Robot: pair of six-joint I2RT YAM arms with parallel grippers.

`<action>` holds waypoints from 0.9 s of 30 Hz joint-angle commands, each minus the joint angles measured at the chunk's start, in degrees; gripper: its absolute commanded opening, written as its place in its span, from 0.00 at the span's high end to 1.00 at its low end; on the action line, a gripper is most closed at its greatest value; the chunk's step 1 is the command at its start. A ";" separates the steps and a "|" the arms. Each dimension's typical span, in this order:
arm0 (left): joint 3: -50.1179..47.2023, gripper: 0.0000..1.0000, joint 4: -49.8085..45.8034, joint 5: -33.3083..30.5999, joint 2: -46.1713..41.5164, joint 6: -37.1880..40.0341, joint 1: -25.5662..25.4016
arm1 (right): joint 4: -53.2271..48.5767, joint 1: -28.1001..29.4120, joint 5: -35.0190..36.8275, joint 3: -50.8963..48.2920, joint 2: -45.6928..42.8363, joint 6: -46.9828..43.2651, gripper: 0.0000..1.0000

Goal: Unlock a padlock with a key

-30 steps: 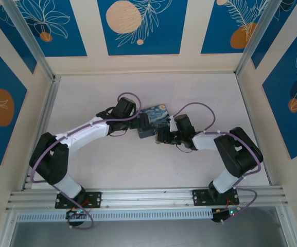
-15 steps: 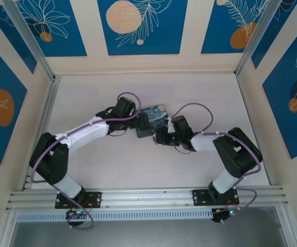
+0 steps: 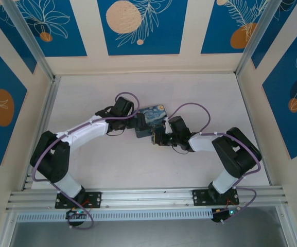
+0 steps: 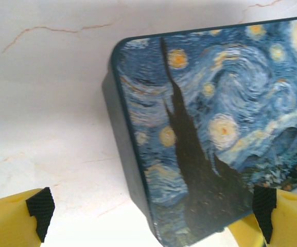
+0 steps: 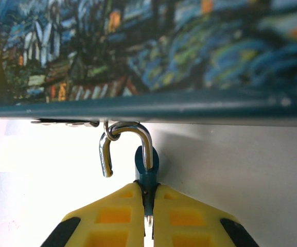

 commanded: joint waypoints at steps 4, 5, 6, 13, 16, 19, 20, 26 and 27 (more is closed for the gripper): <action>0.64 0.00 -1.29 -1.32 0.86 2.24 1.48 | -3.93 0.93 2.02 0.73 1.01 0.60 0.68; 0.58 0.00 -1.14 -1.15 0.88 2.22 1.55 | -4.55 1.32 3.04 0.90 0.83 0.38 0.66; 0.59 0.00 -1.01 -0.97 0.89 2.28 1.63 | -5.21 1.65 4.00 1.11 0.73 0.28 0.65; 0.18 0.00 -0.10 0.23 0.90 2.36 2.31 | -9.45 4.25 10.35 3.59 1.70 -1.79 0.65; -0.15 0.00 0.20 0.70 0.85 2.46 2.64 | -9.61 5.18 12.05 4.20 2.43 -2.36 0.65; -0.60 0.00 0.49 1.17 1.01 2.63 2.94 | -9.82 5.94 13.14 5.12 3.07 -2.06 0.65; -0.77 0.00 0.63 1.43 0.99 2.70 3.01 | -10.06 6.15 13.41 5.47 3.37 -1.91 0.65; -1.60 0.00 1.43 2.24 1.23 2.72 3.72 | -9.86 6.60 13.79 6.03 4.58 -0.34 0.77; -1.70 0.00 1.59 2.24 1.18 2.74 3.73 | -9.82 6.60 13.74 5.86 4.54 -0.07 0.79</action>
